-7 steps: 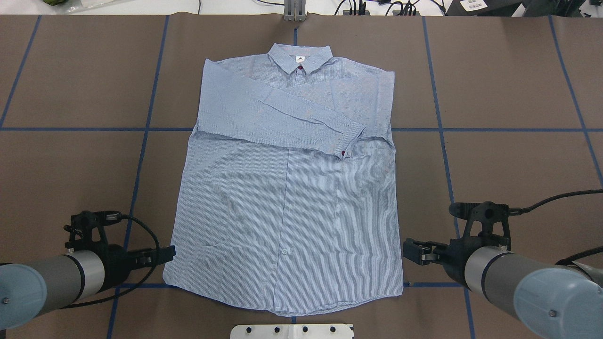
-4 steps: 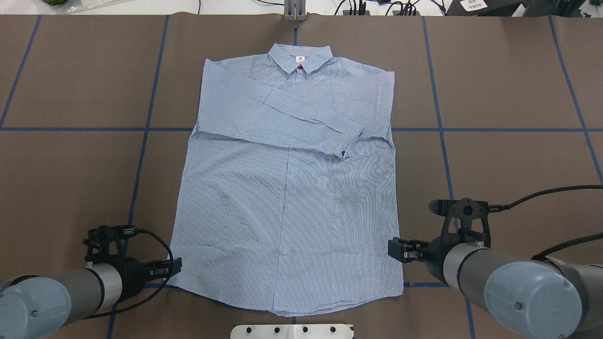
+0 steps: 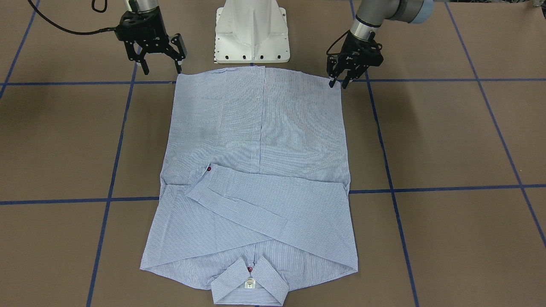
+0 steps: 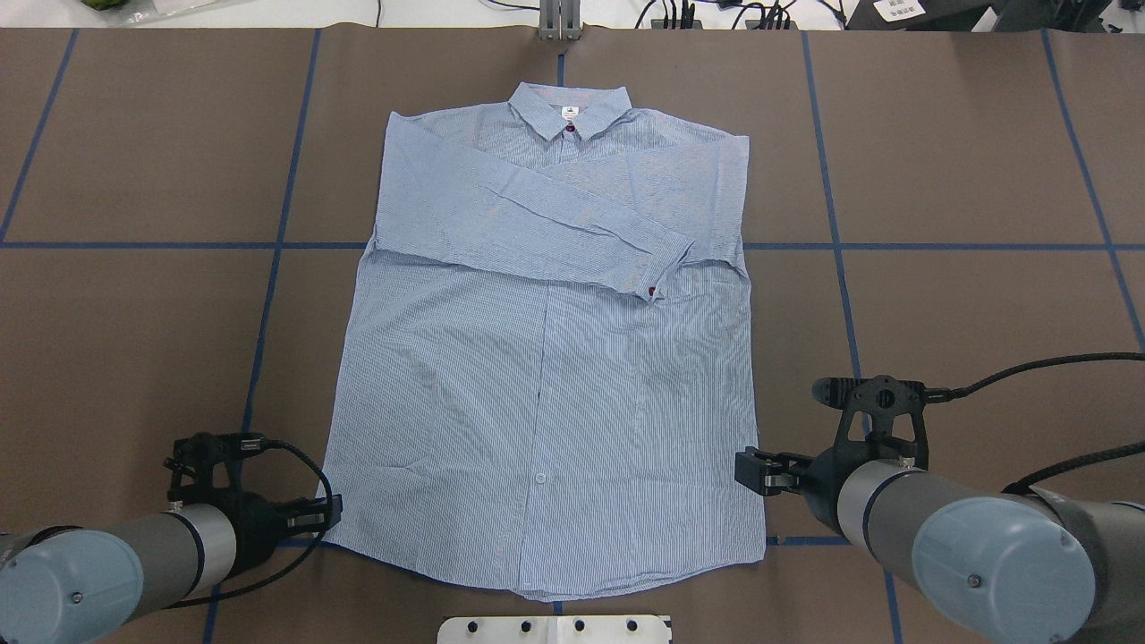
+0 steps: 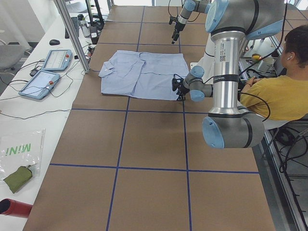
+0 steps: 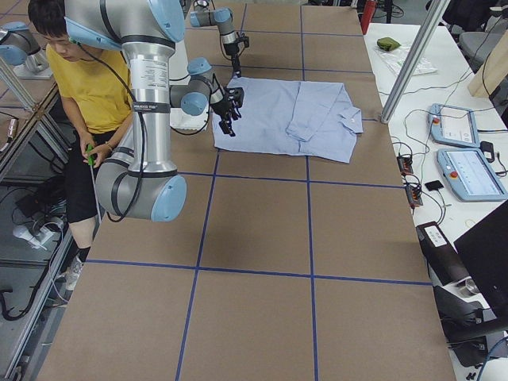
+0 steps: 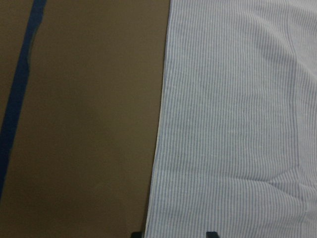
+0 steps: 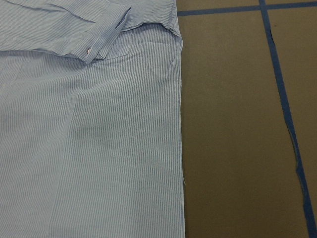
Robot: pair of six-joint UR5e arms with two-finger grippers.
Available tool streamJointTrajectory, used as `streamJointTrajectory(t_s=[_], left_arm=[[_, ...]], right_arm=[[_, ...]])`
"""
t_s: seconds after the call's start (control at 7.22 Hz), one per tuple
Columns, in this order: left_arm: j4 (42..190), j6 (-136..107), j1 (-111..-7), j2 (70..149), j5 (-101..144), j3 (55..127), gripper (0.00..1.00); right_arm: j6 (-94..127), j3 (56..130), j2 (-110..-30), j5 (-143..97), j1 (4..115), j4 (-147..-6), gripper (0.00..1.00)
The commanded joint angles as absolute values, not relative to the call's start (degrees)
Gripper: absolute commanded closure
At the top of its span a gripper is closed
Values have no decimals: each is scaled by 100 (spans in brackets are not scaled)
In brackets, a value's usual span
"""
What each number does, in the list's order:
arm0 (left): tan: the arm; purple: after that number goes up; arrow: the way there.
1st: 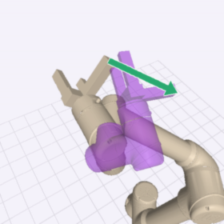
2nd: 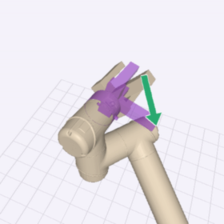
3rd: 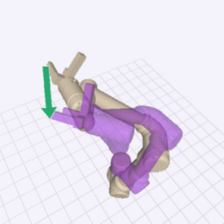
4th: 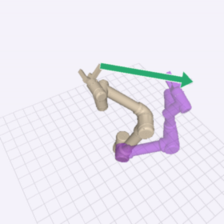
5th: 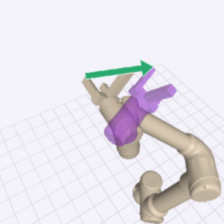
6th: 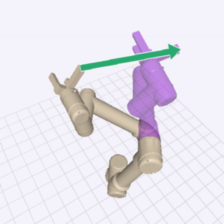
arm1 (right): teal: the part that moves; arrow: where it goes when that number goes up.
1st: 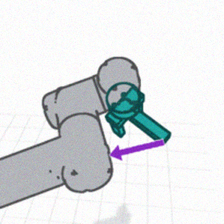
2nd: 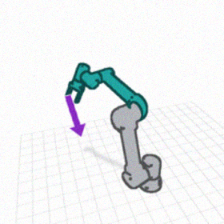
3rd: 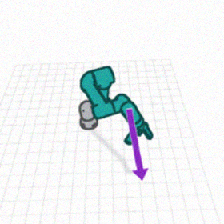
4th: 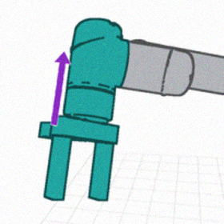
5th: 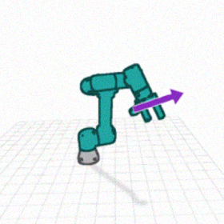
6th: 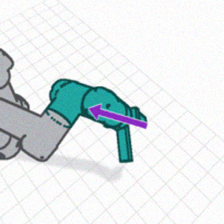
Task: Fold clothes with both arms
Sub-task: 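Lower both grippers and grasp the hem corners nearest the robot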
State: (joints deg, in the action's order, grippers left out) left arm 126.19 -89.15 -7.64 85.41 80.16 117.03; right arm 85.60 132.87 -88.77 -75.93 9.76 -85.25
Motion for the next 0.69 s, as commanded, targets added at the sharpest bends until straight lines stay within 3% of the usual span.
streamJointTrajectory(t_s=[0.0,0.28,0.42,0.55], left_arm=[[12437,-8912,-738,8552,8024,11707,48],[12428,-8912,-651,8552,8024,11690,54],[12402,-8912,-624,8560,8024,11689,63],[12401,-8912,-572,8578,8024,11681,66]], right_arm=[[8578,13245,-8877,-7497,967,-8525,0],[8578,13245,-8877,-7497,967,-8517,0],[8578,13245,-8886,-7497,958,-8517,0],[8587,13228,-8886,-7497,941,-8517,0]])
